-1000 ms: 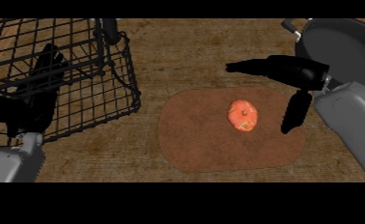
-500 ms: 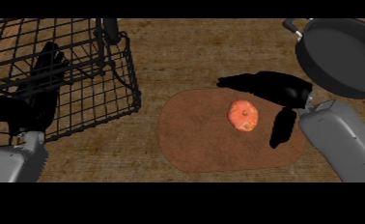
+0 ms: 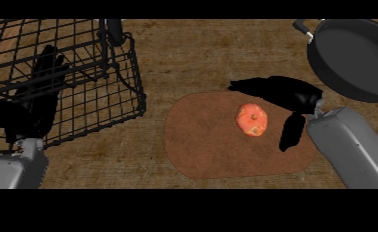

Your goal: Pick the squash from the cutting board and place it in the pot

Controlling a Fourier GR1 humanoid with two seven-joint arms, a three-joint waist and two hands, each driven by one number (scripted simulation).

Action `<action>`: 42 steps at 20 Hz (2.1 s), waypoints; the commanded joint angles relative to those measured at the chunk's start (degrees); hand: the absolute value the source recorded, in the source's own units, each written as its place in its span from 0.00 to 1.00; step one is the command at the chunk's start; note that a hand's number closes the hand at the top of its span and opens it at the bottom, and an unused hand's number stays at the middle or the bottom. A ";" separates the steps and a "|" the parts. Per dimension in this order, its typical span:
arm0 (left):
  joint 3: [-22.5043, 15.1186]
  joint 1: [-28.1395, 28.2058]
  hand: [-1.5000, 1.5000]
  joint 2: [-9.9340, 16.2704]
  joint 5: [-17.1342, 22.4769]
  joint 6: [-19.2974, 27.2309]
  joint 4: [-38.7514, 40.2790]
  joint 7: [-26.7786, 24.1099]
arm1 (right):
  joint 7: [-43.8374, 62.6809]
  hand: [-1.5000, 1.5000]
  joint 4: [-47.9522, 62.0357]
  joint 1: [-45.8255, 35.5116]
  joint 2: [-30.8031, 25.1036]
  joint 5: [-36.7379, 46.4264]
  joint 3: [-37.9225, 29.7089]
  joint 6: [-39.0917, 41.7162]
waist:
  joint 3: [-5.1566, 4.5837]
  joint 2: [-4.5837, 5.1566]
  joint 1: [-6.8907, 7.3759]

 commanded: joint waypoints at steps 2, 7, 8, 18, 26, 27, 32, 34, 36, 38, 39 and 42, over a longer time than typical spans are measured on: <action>1.89 -1.01 0.50 0.02 -1.10 -1.08 -3.13 4.62 | -3.04 0.00 2.61 1.75 2.53 5.79 0.16 -2.71 | 0.05 0.02 0.03; 4.03 -0.72 0.50 -1.90 -1.50 -4.07 1.70 0.14 | -0.25 0.00 3.96 1.32 6.42 9.34 -0.78 -2.43 | 0.03 0.03 -0.06; 1.84 -4.53 0.50 -3.22 -4.07 -1.22 2.96 1.41 | -5.71 0.00 12.30 -1.20 6.45 11.15 0.08 -6.41 | 0.05 0.15 0.09; 2.41 -1.35 0.50 -5.66 -5.67 -2.65 -0.12 1.79 | -14.82 1.00 12.21 0.40 7.50 18.43 2.26 -11.39 | 0.04 0.03 -0.04; 6.09 -1.05 0.50 -4.51 -4.59 -5.28 -2.20 4.59 | -19.62 1.00 8.85 4.43 5.39 21.63 0.59 -11.74 | 0.04 -0.03 -0.14; 5.29 1.07 0.50 -5.41 -6.22 -4.43 -3.43 3.44 | -17.52 1.00 7.42 5.92 7.23 21.59 0.46 -11.60 | 0.04 -0.05 -0.13; 6.68 0.00 0.50 -5.09 -5.83 -3.98 1.04 1.83 | -27.81 1.00 -12.82 25.11 -9.80 18.42 0.49 -11.55 | -0.01 -0.73 -4.06; 8.25 1.74 0.50 -4.46 -4.86 -4.75 0.87 0.58 | -30.61 1.00 -17.07 33.59 -13.56 18.86 0.34 -16.82 | 0.00 -0.69 -4.15; 7.97 1.03 0.50 -3.60 -5.03 -4.36 -2.21 3.78 | -31.96 1.00 -22.99 40.23 -17.49 15.93 -3.62 -17.93 | 0.03 -0.80 -4.06; 6.80 4.13 0.50 -4.83 -5.46 -4.11 -5.00 3.40 | -34.36 1.00 -26.91 44.66 -20.10 9.85 -10.24 -18.26 | 0.01 -0.78 -3.44; 6.65 2.61 0.50 -4.87 -6.16 -3.70 -3.31 3.46 | -35.55 1.00 -28.05 46.57 -21.10 7.59 -13.38 -19.29 | 0.01 -0.64 -3.74; 6.02 3.98 0.50 -6.13 -6.03 -3.94 -2.94 1.78 | -34.13 1.00 -28.87 47.93 -15.40 -3.96 -21.37 -19.59 | 0.00 -0.69 -4.59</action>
